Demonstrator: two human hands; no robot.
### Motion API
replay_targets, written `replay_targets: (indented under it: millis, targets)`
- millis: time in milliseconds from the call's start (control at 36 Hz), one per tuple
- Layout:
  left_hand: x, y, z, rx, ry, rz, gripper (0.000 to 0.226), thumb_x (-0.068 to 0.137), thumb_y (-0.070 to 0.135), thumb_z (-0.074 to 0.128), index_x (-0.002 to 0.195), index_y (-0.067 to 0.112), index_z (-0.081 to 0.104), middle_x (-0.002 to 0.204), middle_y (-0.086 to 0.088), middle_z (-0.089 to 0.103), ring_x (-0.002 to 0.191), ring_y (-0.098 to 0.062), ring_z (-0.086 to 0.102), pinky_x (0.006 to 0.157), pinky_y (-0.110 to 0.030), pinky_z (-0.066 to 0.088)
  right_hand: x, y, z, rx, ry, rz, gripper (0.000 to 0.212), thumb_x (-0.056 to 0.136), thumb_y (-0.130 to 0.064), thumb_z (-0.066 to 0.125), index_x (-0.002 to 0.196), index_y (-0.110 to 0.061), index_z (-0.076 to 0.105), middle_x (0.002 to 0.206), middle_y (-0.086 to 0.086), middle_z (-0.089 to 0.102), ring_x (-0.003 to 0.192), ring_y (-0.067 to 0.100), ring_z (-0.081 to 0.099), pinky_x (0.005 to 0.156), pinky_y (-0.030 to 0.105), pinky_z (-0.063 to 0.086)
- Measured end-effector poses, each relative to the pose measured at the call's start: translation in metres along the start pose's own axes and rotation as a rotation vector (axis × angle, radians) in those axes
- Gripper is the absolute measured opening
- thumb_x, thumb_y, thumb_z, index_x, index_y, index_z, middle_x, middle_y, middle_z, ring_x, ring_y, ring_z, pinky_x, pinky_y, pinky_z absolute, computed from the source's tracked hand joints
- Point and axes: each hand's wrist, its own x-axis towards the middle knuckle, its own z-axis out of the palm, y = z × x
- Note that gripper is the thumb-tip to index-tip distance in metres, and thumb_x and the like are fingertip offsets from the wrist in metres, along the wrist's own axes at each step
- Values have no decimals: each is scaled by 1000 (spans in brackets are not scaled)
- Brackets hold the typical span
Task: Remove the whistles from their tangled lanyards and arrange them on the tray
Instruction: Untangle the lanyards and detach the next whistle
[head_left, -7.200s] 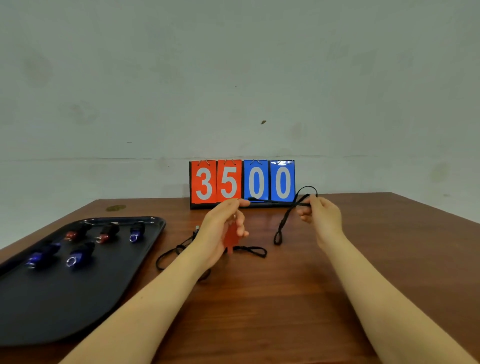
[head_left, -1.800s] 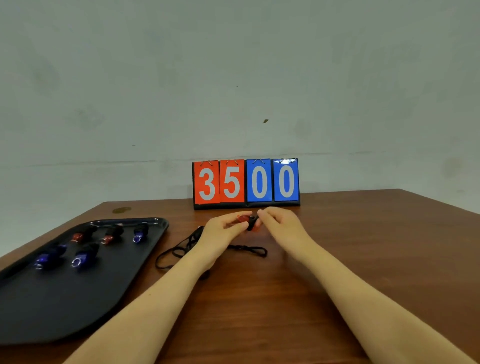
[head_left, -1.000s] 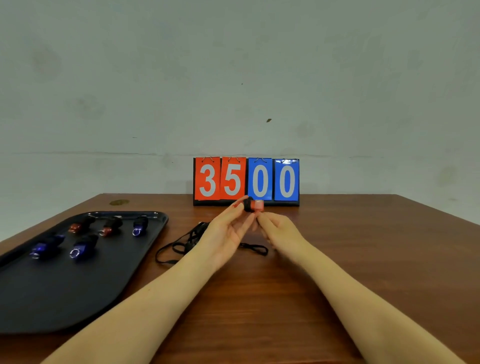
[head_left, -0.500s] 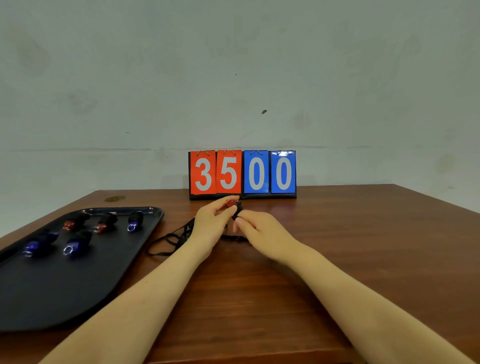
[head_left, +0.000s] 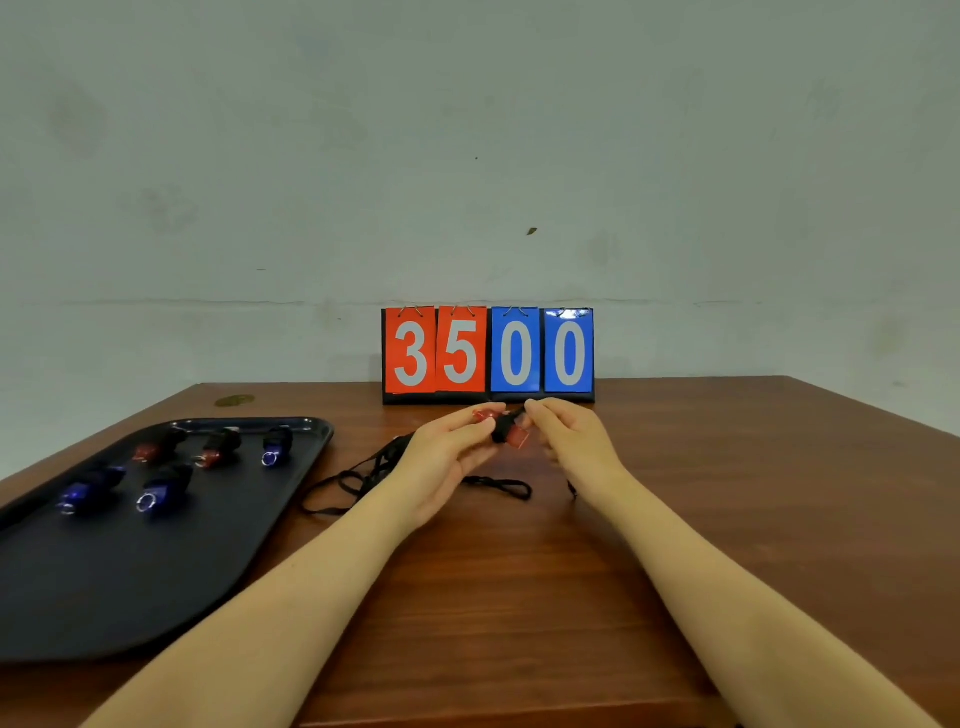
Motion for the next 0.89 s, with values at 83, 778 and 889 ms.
replay_targets:
  millis: [83, 778, 889]
  targets:
    - [-3, 3, 2, -124, -23, 2, 26, 97, 5, 50, 120, 7, 62, 117, -12, 69, 110, -18, 66, 92, -30, 54, 0, 1, -2, -4, -4, -2, 32, 98, -28, 51, 68, -23, 61, 50, -18, 54, 49, -5, 47, 59, 18, 33]
    - [9, -4, -7, 116, 289, 126, 30, 97, 15, 55, 126, 20, 62, 120, 2, 66, 113, -15, 62, 100, -37, 49, -6, 4, 20, -579, -301, -294, 20, 101, -31, 43, 83, -29, 51, 74, -15, 51, 69, 0, 49, 61, 15, 32]
    - [10, -3, -11, 472, 321, 189, 31, 96, 20, 57, 127, 22, 62, 118, 7, 64, 108, -10, 59, 93, -27, 49, -5, 3, 19, -643, -159, -324, 17, 101, -31, 42, 96, -26, 58, 85, -9, 61, 75, 4, 53, 66, 22, 37]
